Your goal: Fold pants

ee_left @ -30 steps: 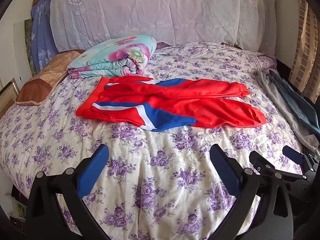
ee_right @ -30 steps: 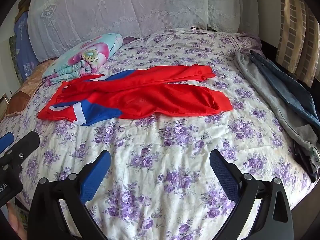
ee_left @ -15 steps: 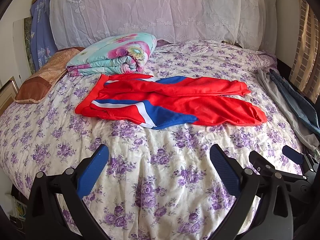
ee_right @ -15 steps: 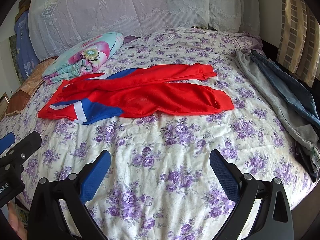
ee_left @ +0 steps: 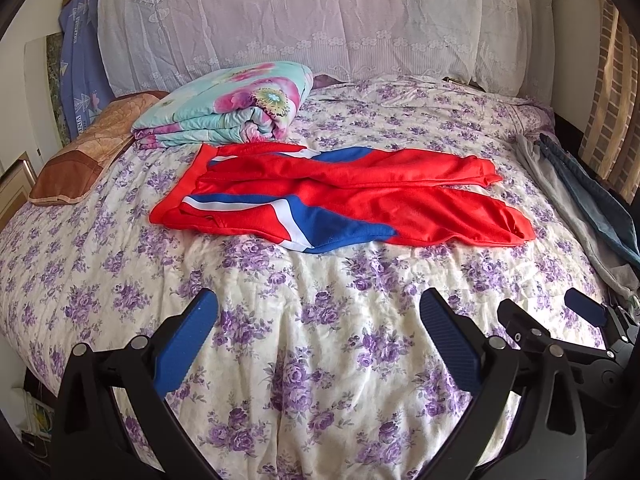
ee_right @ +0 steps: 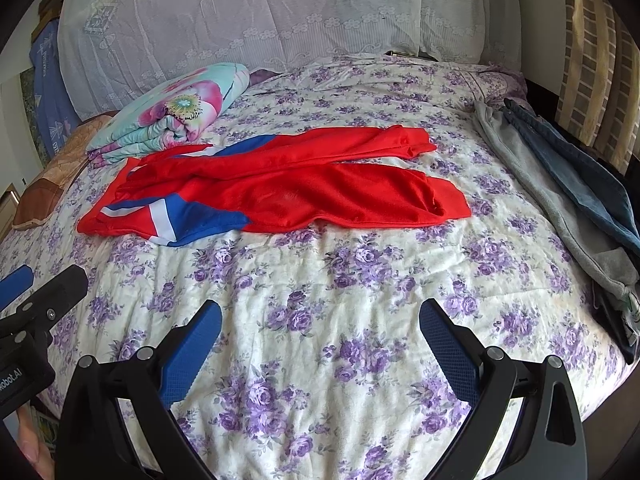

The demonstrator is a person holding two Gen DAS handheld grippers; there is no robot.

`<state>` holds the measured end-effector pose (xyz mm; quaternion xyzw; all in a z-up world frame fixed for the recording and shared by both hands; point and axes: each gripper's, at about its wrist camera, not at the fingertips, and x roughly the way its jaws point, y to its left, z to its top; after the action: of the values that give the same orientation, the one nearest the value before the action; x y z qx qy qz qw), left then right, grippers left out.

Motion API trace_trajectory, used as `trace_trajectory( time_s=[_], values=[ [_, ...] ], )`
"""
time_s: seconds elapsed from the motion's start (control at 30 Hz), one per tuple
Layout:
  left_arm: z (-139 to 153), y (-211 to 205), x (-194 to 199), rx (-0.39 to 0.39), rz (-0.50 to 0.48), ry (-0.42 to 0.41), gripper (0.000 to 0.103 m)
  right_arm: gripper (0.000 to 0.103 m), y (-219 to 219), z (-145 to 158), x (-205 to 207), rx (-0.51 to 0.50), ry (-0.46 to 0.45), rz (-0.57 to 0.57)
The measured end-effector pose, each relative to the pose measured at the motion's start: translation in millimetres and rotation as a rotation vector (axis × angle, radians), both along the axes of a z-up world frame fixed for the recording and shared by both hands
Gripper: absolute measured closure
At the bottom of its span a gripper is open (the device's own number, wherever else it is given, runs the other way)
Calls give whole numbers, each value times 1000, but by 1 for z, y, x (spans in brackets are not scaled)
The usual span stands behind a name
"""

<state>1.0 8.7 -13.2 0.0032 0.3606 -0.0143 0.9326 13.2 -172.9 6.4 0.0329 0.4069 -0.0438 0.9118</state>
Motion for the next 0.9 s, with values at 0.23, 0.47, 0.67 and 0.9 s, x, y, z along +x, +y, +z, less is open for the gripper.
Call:
trace_trajectory(
  time_s=[0.23,0.47,0.67,0.9],
  values=[
    [-1,1,1,-3,-3,3,5,3,2,-1,-1,-1,-2,1],
    [-1,2,0,-4,-4,4,5,3,4,0,-2,-3,-5,6],
    [-2,3,-1,-3,0,6,5,3,6,0,-3,-3,-4,7],
    [0,6,1,0,3,9,5,3,7,-1,-3,-5,-2,7]
  ],
)
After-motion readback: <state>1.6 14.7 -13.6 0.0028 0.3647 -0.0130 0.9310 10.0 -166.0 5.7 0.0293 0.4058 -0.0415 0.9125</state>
